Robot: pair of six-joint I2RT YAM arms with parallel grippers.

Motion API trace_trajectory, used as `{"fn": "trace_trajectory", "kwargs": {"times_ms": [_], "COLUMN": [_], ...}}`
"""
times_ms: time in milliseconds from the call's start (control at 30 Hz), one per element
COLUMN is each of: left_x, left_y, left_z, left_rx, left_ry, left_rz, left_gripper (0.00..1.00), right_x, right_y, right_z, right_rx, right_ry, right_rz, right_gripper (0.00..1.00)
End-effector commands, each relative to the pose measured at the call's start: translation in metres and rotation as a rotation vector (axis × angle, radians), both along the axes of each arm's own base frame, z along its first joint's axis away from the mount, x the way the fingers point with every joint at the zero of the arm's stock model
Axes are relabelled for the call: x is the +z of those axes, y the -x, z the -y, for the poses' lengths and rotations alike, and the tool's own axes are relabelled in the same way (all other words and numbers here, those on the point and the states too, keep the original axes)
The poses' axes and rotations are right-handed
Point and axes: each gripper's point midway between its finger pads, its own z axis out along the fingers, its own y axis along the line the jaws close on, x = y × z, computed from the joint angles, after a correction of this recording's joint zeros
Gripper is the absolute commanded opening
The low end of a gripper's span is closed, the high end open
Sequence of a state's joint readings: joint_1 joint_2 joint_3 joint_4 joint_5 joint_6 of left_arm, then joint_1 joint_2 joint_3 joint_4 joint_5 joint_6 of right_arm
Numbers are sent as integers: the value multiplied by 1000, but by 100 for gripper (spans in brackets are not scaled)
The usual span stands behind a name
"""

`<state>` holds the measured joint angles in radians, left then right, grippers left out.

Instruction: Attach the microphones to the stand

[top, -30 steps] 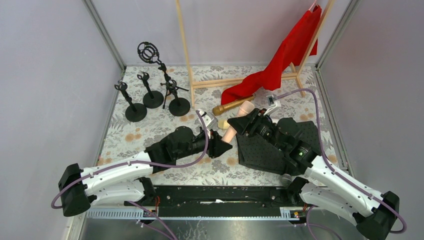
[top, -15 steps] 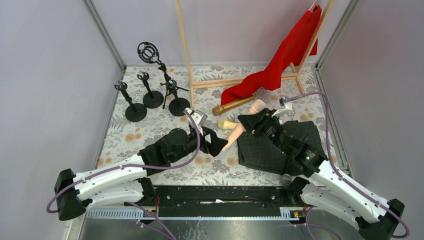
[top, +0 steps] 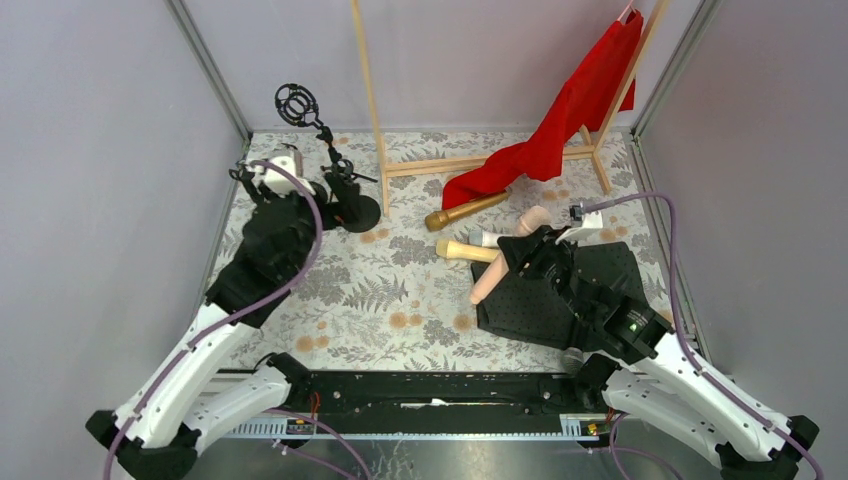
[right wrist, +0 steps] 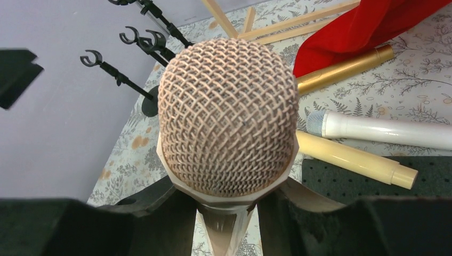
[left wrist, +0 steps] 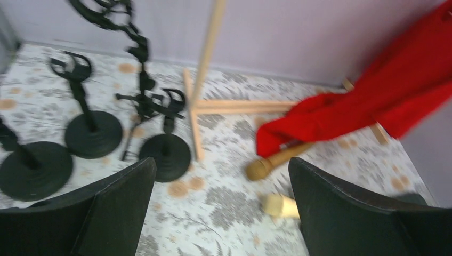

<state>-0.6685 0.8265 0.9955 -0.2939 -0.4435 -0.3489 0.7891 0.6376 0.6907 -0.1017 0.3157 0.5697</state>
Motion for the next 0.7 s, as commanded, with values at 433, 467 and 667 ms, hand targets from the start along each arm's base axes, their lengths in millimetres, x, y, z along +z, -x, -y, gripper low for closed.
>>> {"fn": "trace_trajectory", "kwargs": {"times_ms": [433,467,667], "left_x": [-64,-69,-100], "left_y": [-56,-57,-66], "left_z": [-16,-15,-13], "left_rx": [-75,-80,-85], "left_ry": [138,147,132], "left_rz": [79,98,163], "left_gripper": [99,99,99], "right_x": [-18,-20,-26], "right_y": [21,23,29], "right_z": [-14,-17,-25], "right_rx": [142,160,220], "right_ry": [35,34,64], "right_rz": [-56,-63,-101], "right_gripper": [0,0,0]}}
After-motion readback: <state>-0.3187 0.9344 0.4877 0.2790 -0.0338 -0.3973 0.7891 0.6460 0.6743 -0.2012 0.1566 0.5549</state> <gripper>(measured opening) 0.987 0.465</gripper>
